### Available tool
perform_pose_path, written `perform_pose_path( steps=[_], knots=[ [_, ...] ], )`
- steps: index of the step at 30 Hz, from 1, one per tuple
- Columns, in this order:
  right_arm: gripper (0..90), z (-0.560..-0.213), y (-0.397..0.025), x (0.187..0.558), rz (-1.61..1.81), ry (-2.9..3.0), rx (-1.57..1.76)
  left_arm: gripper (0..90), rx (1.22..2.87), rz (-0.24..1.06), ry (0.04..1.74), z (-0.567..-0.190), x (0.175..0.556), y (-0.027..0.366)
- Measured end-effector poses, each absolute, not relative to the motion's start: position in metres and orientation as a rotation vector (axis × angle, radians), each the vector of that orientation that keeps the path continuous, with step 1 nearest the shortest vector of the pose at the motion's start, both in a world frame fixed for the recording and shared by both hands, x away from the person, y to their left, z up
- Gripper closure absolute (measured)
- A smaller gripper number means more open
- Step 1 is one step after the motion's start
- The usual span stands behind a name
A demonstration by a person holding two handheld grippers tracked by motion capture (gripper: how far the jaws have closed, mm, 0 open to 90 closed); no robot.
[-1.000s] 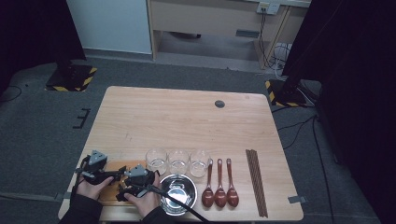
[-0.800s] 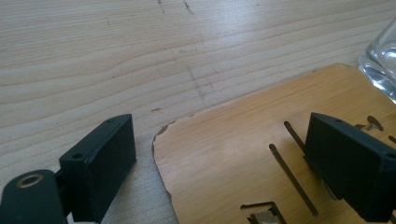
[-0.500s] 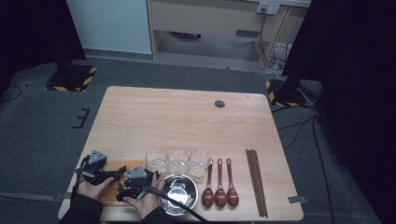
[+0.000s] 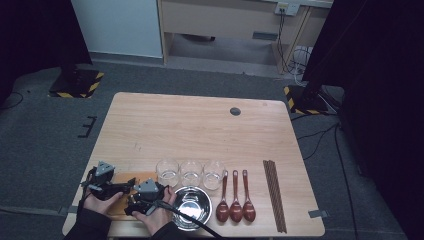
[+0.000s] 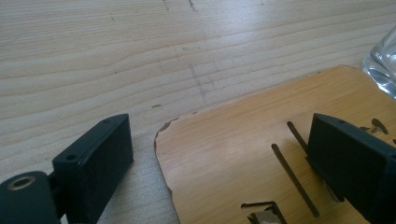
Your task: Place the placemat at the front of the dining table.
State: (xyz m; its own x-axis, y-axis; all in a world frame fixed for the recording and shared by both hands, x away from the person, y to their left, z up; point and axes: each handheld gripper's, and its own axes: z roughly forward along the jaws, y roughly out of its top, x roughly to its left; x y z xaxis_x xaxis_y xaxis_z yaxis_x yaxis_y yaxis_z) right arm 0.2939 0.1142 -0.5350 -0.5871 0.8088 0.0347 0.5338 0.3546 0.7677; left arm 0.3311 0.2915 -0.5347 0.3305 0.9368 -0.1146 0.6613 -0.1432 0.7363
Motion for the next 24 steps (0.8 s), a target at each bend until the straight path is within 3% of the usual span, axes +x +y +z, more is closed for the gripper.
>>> perform_pose_path(
  steps=[10, 24],
  knots=[
    [7.1, -0.5351, 0.1141, 0.294, 1.086, 2.272, 1.175, 18.2, 1.865, 0.478, 1.386, -0.534, 0.3268, 0.2902],
    [8.1, -0.5348, 0.1138, 0.2941, 1.088, 2.27, 1.179, 20.8, 1.838, 0.495, 1.441, -0.5324, 0.3273, 0.2872]
  ],
)
